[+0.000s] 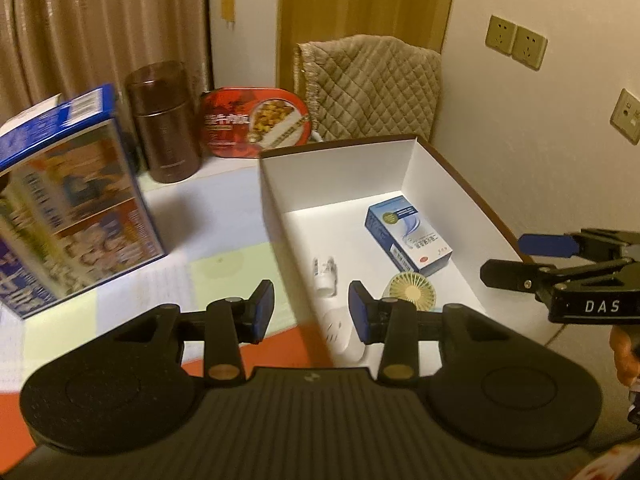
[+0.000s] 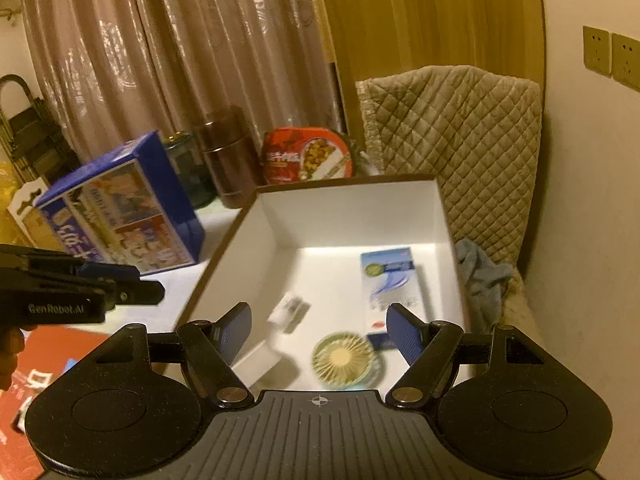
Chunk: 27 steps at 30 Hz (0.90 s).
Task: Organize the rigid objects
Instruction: 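Move both tools back over the remaining items on the mat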
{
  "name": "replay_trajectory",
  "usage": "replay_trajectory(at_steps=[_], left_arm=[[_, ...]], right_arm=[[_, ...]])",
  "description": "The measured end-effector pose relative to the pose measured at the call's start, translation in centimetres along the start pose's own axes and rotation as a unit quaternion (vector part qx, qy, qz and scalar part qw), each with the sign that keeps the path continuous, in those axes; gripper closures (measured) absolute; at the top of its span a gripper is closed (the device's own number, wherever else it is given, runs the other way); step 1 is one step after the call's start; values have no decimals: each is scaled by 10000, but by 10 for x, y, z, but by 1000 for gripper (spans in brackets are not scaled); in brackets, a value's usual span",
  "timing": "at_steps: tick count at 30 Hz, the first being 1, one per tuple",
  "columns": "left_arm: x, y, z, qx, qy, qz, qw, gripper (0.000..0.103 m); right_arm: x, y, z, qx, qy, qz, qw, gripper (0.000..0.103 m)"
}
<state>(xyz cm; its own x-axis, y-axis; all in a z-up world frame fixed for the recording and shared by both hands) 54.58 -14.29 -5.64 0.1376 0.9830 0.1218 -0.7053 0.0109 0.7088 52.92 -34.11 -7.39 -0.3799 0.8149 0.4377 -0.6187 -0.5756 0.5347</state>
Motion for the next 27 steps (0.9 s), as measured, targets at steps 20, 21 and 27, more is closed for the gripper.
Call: replay_trajectory(at_steps=[20,21,27], left_arm=[[84,84,-96,174,552,343,9977,67],[88,86,-100,184,591,369,9974,67],[109,98,-127,296,725,536,9955,67]], right_arm=[[103,11,-60,298,103,515,9982,32],[108,10,-63,324,114,536,9980,32],[137,-1,-81,537,181,738,9957,32]])
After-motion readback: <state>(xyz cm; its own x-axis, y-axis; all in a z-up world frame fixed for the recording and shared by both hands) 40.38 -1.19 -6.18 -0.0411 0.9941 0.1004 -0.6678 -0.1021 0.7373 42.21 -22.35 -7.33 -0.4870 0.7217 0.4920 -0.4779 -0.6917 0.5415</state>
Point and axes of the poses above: each gripper's, at about its wrist camera, not at the fingertips, and y roughly against the way its jaws point, x to its left, z to its top, the point moved 8 cm from there along -y, roughly the way its jaws point, and after that the axes turned 14 degrees about z, right-handed, at the moved point
